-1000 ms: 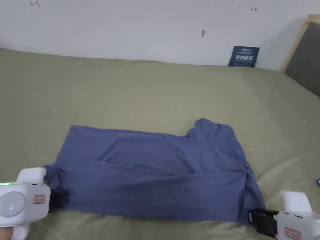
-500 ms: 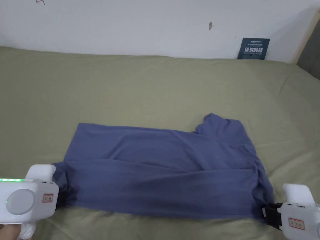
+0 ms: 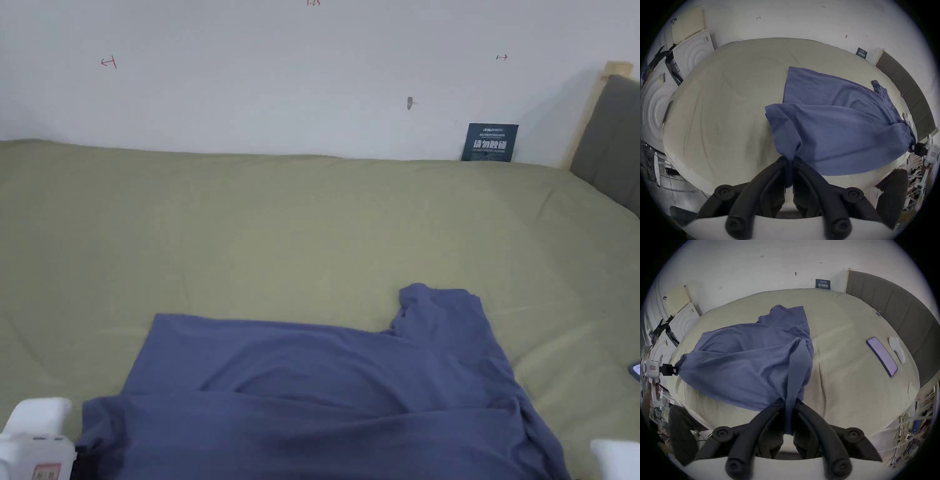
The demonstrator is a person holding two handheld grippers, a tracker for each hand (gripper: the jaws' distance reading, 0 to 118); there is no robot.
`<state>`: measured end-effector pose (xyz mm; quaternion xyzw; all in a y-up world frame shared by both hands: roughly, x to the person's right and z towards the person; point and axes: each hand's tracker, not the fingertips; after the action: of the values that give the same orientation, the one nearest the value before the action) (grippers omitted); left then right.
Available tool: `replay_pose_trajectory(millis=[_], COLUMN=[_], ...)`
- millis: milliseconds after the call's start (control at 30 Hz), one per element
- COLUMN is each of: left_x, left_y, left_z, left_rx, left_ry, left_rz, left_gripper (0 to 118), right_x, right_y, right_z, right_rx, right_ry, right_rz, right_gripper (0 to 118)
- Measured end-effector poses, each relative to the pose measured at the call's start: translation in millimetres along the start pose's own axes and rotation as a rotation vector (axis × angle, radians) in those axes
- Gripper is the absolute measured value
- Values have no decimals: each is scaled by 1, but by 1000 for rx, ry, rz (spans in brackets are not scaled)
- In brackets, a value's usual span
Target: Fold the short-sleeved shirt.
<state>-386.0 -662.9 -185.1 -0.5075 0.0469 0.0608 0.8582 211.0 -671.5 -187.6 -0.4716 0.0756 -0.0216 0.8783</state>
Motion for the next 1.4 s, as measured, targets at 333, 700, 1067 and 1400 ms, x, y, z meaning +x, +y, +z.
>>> replay_pose_trajectory(millis=[333, 700, 1067, 1400], left_x=[-5, 25, 30, 56], left_y=[-12, 101, 191, 173], left_z=[12, -23, -144, -137], left_rx=[45, 177, 37, 15], left_ry=[43, -21, 101, 68], left_rz=[-32, -41, -65, -117], left_gripper=[105, 1, 109, 3], right_x=[6, -1, 17, 27], right_y=[3, 104, 142, 186], right_z=[20, -1, -74, -132], right_rx=[147, 228, 118, -13], right_ry=[-51, -104, -142, -76], right_rz=[-63, -76, -18, -8], right_gripper=[112, 0, 0, 86])
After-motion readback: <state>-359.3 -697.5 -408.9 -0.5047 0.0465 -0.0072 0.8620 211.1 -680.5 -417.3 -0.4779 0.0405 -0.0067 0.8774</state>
